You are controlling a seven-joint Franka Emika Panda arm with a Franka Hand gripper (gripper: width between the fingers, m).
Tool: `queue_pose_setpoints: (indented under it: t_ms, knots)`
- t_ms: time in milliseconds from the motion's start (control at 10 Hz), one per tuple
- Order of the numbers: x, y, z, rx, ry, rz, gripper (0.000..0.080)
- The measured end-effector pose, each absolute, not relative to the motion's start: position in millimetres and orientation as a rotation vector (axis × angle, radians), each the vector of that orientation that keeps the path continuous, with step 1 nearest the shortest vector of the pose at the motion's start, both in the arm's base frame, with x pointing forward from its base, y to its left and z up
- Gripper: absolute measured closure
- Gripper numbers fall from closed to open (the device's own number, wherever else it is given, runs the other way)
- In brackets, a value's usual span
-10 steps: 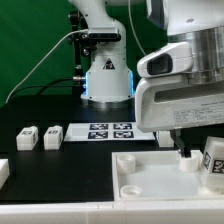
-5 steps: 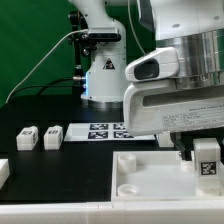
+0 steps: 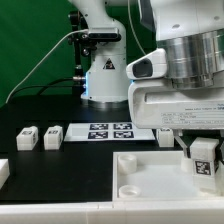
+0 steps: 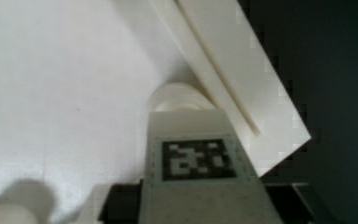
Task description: Assemble one leg
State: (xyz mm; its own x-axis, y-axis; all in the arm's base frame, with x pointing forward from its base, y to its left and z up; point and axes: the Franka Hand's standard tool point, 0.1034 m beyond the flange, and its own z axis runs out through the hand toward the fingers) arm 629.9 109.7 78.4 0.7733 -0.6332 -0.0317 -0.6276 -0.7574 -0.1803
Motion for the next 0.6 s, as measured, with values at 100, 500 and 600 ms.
queue_pose_setpoints:
  t_ms: [100,500,600]
  knots:
    - [628.5,113.8,77.4,-2.684,1.218,-0.019,0.0509]
    - [626.1,122.2,74.5,-2.146,1.937,0.037,0.0507]
    - [626.2,124.6,74.6,-2.039,2.037,0.064,0.0506]
